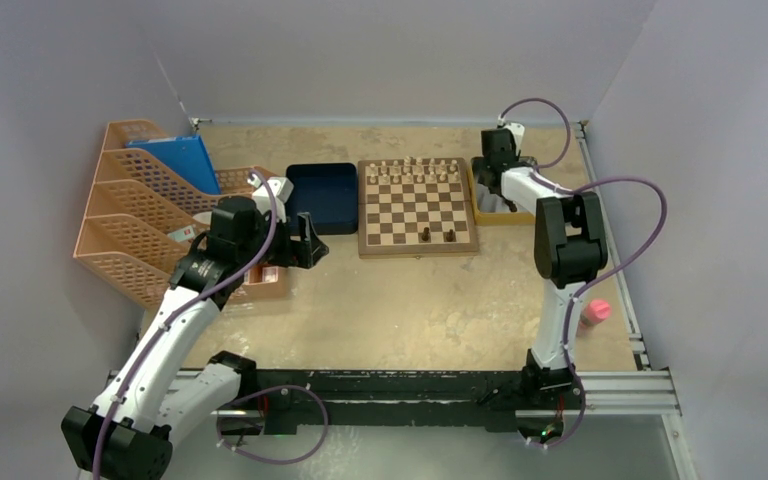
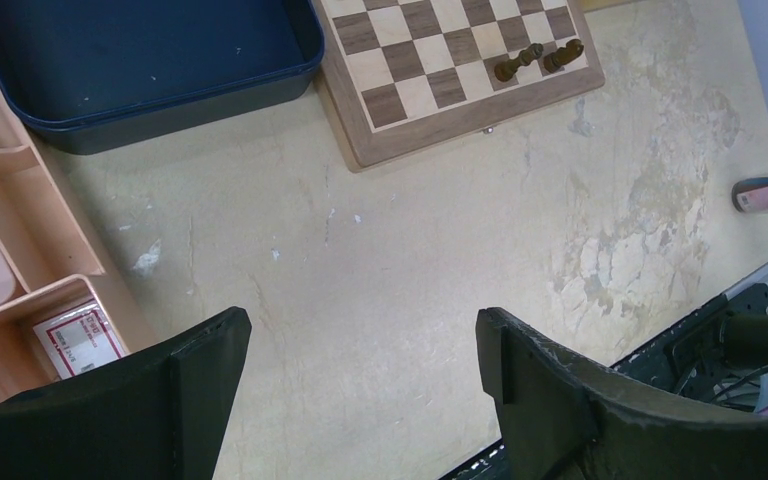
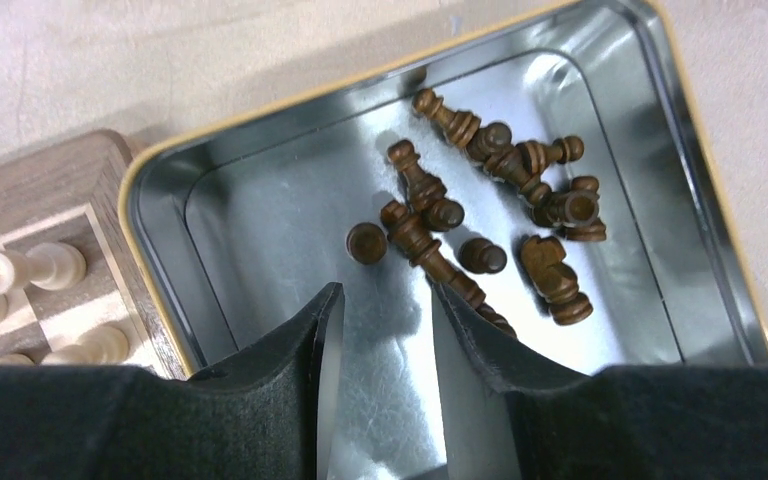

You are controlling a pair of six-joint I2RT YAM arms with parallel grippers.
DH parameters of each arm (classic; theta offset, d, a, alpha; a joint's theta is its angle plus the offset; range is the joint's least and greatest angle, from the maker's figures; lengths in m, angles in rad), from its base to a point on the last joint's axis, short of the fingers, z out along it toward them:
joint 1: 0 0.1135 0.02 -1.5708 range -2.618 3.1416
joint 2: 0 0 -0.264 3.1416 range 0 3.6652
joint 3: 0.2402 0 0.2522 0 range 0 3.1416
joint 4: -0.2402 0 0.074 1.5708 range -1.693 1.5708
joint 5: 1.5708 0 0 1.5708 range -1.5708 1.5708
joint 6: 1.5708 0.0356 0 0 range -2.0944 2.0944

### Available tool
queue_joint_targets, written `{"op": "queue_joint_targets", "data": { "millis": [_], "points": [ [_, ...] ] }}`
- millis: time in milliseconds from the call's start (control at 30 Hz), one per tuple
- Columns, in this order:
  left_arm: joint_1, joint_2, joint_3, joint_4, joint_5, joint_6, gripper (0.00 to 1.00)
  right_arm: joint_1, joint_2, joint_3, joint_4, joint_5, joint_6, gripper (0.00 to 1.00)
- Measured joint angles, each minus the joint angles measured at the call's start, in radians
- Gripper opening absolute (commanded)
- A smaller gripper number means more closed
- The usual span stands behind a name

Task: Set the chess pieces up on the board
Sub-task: Pick up the chess piece from the storage box.

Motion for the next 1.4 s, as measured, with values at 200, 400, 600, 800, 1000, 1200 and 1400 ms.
{"op": "queue_joint_targets", "data": {
  "millis": [200, 400, 600, 800, 1000, 1200, 1400],
  "points": [
    [0.000, 0.003, 0.000, -0.001, -0.010, 0.000, 0.83, -0.009, 0.008, 0.024, 0.027, 0.000, -0.015, 0.38],
    [0.000, 0.002, 0.000, -0.001, -0.020, 0.000, 0.83, -0.013, 0.033, 0.033, 0.038, -0.003, -0.020, 0.33],
    [0.000, 0.005, 0.000, -0.001, -0.020, 0.000, 0.83, -0.016, 0.066, 0.063, 0.039, -0.013, -0.023, 0.29],
    [0.000, 0.023, 0.000, 0.000, -0.016, 0.000, 0.83, -0.020, 0.069, 0.064, 0.039, -0.025, -0.038, 0.29],
    [0.000, 0.023, 0.000, 0.000, -0.016, 0.000, 0.83, -0.021, 0.069, 0.066, 0.039, -0.026, -0.044, 0.26],
    [0.000, 0.023, 0.000, 0.000, -0.016, 0.000, 0.83, -0.022, 0.069, 0.067, 0.039, -0.029, -0.050, 0.20],
    [0.000, 0.023, 0.000, 0.000, -0.016, 0.000, 0.83, -0.022, 0.069, 0.067, 0.038, -0.030, -0.053, 0.16]
  ]
}}
